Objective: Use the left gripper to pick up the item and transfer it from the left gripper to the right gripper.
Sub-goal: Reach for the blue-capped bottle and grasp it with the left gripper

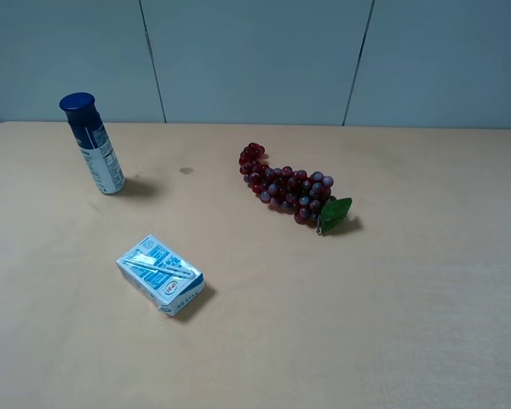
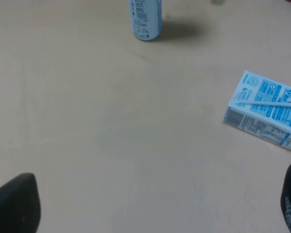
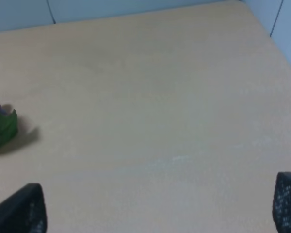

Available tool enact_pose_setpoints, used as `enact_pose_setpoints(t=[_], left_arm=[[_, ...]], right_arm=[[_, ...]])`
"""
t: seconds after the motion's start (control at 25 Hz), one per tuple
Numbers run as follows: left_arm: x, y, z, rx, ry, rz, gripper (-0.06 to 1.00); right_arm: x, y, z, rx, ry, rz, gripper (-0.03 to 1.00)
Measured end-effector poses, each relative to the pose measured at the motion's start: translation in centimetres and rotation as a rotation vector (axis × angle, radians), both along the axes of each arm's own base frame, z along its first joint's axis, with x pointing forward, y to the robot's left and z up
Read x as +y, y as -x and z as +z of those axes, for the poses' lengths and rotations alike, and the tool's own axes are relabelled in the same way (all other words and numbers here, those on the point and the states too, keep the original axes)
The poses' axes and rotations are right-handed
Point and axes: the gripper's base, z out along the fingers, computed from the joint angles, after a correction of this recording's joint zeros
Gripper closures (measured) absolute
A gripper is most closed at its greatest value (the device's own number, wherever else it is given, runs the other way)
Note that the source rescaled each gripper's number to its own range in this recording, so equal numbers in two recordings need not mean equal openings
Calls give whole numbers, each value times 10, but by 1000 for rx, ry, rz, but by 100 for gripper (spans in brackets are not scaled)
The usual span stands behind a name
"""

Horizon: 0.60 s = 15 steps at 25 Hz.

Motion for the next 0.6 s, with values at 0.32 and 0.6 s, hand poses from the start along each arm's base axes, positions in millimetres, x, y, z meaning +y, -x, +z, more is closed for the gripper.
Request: enact_pose_setpoints(t=[0.32, 0.6], left_arm=[[0, 0, 0, 0, 0, 0, -5], [0, 0, 0, 0, 0, 0, -5]], right_arm=[[0, 0, 0, 0, 0, 0, -3], [0, 0, 0, 0, 0, 0, -3]])
